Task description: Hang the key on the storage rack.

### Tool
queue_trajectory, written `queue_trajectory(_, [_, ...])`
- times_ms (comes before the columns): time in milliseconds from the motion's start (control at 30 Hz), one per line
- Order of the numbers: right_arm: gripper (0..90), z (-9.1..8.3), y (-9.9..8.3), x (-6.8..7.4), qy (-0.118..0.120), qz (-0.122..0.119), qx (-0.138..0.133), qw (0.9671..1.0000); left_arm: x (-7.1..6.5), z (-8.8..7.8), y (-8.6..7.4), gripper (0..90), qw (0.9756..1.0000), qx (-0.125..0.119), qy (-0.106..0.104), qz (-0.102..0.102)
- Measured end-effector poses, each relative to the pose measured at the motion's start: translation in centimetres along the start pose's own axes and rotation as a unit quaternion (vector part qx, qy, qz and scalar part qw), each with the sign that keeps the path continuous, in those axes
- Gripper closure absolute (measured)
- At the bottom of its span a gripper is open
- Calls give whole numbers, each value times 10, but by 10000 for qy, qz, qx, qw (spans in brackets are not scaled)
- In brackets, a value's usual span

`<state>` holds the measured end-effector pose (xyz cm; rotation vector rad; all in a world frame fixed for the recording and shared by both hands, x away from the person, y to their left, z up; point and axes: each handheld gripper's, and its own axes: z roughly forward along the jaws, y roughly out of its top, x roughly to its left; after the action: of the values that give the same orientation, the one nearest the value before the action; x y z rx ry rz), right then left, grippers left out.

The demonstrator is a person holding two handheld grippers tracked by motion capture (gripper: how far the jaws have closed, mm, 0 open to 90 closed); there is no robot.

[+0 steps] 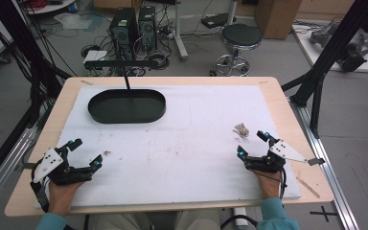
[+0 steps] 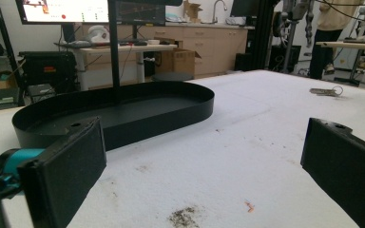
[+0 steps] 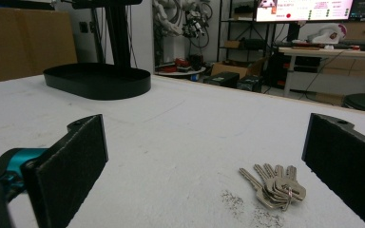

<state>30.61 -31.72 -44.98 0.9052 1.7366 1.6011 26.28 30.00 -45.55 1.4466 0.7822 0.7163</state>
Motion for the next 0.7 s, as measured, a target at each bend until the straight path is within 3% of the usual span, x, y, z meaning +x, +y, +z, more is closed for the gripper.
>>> queue_trajectory(700, [4, 2, 1, 1, -45, -90, 55, 9999, -1, 1, 0, 17, 10000, 39, 67, 16])
